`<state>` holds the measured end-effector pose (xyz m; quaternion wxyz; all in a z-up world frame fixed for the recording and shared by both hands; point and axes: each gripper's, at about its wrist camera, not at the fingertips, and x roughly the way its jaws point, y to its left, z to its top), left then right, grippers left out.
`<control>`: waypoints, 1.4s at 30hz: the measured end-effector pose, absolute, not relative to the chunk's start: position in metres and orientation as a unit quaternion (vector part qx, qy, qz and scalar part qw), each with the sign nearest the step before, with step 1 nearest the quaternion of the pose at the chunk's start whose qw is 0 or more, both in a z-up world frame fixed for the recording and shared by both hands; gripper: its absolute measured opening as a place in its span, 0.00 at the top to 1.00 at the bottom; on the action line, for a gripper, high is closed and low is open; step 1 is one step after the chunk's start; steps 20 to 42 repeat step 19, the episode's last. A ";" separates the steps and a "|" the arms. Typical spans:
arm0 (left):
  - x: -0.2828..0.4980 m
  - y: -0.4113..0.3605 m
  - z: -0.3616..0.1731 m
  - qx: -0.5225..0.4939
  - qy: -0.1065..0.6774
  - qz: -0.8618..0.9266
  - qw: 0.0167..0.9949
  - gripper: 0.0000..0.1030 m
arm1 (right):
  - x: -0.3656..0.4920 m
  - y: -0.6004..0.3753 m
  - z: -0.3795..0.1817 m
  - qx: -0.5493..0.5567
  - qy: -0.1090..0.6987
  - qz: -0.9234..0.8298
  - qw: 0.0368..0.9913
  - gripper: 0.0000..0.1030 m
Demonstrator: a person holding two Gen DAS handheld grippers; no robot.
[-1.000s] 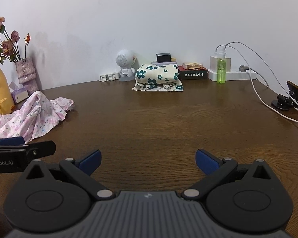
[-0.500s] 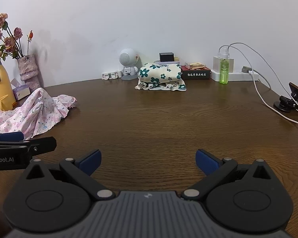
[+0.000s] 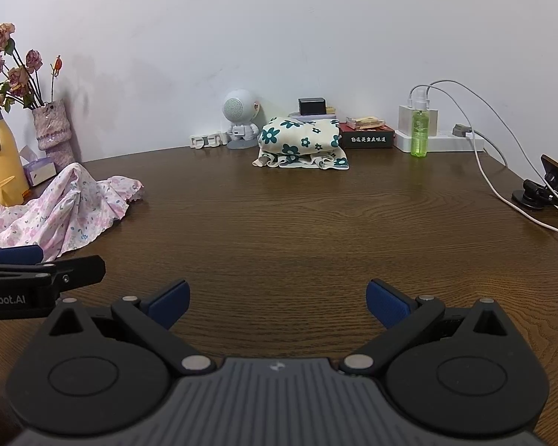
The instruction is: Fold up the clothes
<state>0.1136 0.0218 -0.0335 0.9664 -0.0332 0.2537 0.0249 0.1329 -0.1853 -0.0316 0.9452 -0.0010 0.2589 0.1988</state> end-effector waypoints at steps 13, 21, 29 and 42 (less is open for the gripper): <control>0.116 0.023 -0.035 -0.037 0.258 0.021 0.965 0.00 | 0.133 -0.185 -0.032 -0.002 0.264 0.198 0.944 0.00; 0.118 0.026 -0.037 -0.042 0.264 0.019 0.963 0.00 | 0.134 -0.185 -0.033 -0.003 0.266 0.199 0.943 0.00; 0.118 0.026 -0.037 -0.042 0.264 0.019 0.963 0.00 | 0.134 -0.185 -0.033 -0.003 0.266 0.199 0.943 0.00; 0.118 0.026 -0.037 -0.042 0.264 0.019 0.963 0.00 | 0.134 -0.185 -0.033 -0.003 0.266 0.199 0.943 0.00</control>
